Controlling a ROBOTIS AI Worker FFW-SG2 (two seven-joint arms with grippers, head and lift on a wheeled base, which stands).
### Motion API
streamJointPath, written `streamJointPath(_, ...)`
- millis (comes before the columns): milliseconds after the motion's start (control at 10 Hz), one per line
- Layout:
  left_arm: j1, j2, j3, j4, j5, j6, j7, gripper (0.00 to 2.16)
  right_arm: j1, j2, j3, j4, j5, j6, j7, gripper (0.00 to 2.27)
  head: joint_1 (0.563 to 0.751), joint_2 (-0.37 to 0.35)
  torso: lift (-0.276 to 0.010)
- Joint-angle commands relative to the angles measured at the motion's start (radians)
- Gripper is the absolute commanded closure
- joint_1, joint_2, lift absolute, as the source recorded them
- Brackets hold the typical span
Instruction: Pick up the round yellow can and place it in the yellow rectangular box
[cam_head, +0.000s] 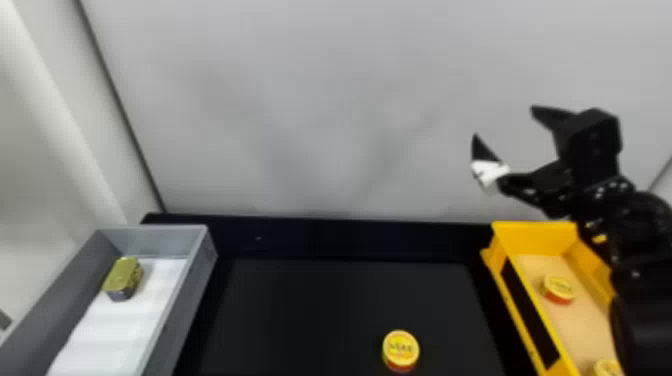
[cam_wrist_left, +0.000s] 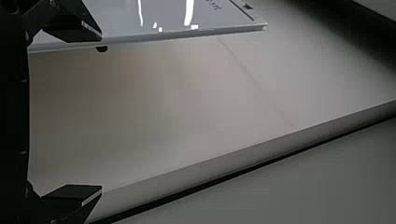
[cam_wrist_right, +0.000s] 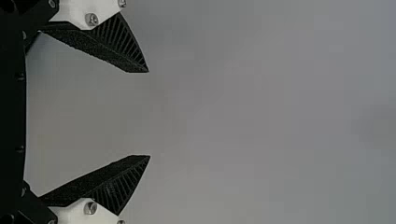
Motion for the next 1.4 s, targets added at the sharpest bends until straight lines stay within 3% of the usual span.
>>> streamJointPath(0,0.012,0.0,0.016,0.004,-0.001,0.001,0.0,0.13,0.026,-0.045,0.039,-0.005,-0.041,0.061,0.042,0.15,0.629,0.012,-0.055)
streamJointPath(200,0.022,0.0,0.025,0.006,-0.004,0.001,0.0,0.13,0.048,-0.095,0.055,-0.022,-0.071,0.125,0.085,0.15,0.629,0.012,-0.055)
streamJointPath(500,0.029,-0.005,0.042,0.012,-0.006,0.004,0.0,0.13,0.091,-0.118,0.082,-0.022,-0.097,0.156,0.141,0.15,0.629,0.012,-0.055)
streamJointPath(800,0.039,-0.014,0.047,0.013,-0.01,0.001,0.0,0.13,0.111,-0.176,0.081,0.021,-0.105,0.139,0.242,0.15,0.629,0.012,-0.055)
streamJointPath(1300,0.042,-0.023,0.058,0.019,-0.009,-0.014,0.003,0.13,0.183,-0.179,0.087,0.038,-0.105,0.17,0.346,0.15,0.629,0.012,-0.055)
